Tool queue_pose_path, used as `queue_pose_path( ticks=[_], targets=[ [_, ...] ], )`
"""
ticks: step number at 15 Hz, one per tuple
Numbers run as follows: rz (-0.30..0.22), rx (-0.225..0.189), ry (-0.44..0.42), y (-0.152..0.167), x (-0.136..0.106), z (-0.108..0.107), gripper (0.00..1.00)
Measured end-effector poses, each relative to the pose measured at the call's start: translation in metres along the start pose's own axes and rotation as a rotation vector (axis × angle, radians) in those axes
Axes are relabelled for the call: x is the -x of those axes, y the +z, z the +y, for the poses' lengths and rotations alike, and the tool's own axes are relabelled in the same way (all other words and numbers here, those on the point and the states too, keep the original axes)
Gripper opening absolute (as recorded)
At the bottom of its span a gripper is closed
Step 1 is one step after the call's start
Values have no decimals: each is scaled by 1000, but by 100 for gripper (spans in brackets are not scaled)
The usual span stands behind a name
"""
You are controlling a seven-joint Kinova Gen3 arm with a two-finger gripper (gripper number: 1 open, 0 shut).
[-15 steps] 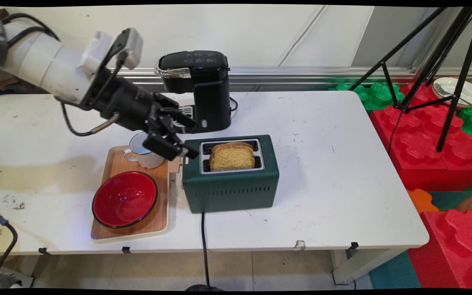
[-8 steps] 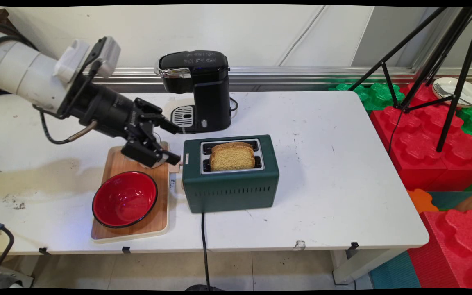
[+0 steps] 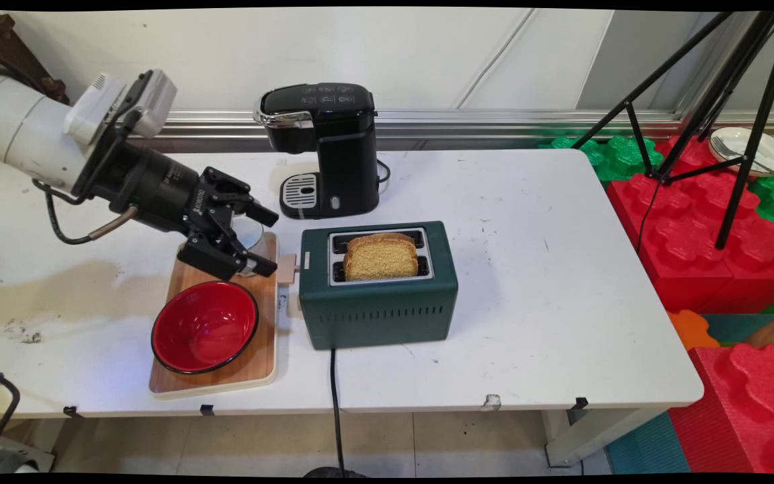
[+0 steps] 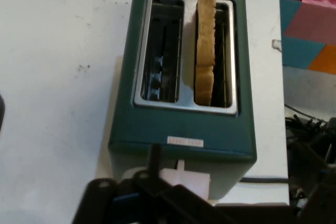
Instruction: Press the toaster switch
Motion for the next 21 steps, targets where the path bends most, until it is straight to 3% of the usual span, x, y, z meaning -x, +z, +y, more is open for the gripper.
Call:
queue_pose_path(
  ticks=[1,2,12,21],
  targets=[
    [-1,0,1,-1,2,0,100],
    [-3,0,1,-1,3,-1,0],
    [-47,-15,-20,3,8,-8,0],
    [-80,-27,-41,29,7,-12,0]
  ],
)
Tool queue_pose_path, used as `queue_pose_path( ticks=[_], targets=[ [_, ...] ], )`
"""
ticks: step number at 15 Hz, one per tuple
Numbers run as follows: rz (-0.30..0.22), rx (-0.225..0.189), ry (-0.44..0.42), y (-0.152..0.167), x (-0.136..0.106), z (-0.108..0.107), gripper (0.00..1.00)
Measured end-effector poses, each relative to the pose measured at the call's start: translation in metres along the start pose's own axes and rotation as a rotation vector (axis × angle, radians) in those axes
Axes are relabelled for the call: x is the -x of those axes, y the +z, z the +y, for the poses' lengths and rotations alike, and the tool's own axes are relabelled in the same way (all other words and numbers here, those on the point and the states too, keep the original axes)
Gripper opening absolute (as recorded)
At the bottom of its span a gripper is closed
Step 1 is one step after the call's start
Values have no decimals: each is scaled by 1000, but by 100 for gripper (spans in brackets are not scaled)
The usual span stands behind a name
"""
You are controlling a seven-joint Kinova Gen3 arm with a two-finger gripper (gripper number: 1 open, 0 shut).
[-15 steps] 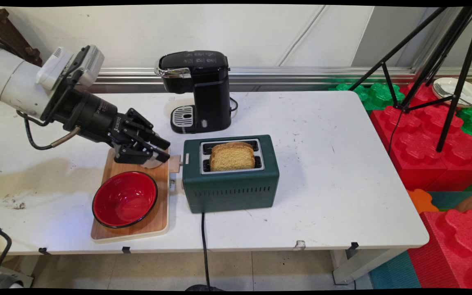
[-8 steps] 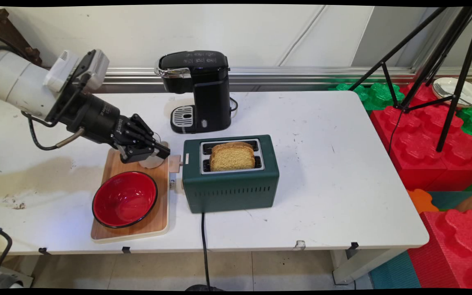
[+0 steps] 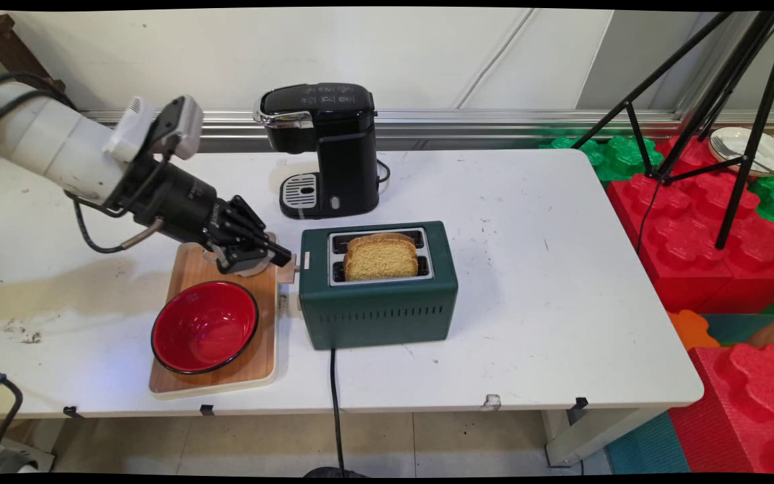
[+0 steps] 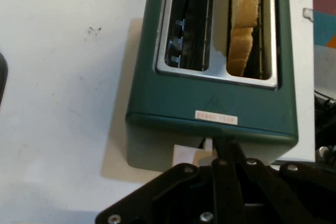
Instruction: Press the toaster switch
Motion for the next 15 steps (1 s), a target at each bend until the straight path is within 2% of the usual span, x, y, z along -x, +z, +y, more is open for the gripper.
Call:
queue_pose_path(
  ticks=[7,15],
  targets=[
    [-15,-3,-19,24,0,-3,0],
    [-45,-3,-27,43,12,-8,0]
  ],
)
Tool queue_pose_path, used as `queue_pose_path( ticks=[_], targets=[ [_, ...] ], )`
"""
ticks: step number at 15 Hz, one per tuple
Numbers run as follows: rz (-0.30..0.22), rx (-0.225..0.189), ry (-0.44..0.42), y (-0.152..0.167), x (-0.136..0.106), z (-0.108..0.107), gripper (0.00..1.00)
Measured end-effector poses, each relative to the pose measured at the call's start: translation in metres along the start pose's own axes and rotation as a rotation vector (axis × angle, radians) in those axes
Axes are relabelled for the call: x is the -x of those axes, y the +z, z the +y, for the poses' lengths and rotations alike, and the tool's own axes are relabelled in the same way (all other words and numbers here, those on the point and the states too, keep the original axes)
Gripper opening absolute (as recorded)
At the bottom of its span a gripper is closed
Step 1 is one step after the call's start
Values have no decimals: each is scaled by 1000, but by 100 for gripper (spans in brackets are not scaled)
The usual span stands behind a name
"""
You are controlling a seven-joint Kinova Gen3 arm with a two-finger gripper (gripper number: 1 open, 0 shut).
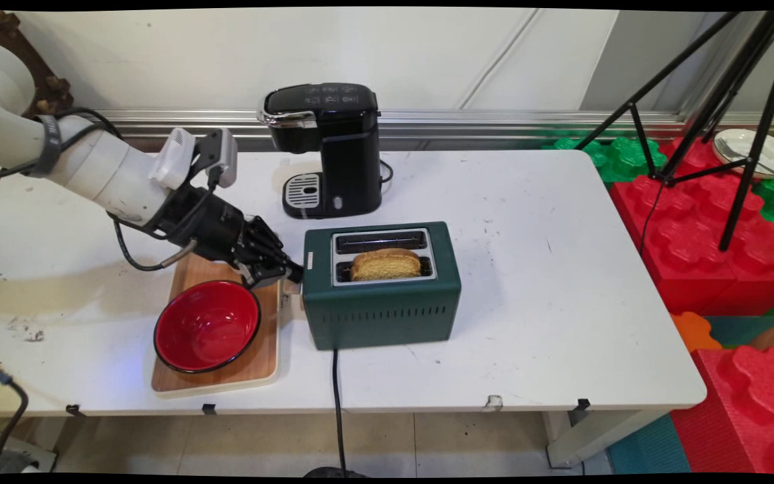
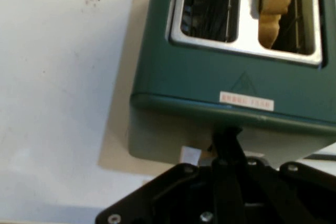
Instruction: Press the toaster switch
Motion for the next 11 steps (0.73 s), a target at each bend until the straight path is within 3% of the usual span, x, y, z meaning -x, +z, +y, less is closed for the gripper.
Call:
queue_pose_path(
  ticks=[11],
  targets=[
    [-27,13,26,9,17,-6,0]
  ],
)
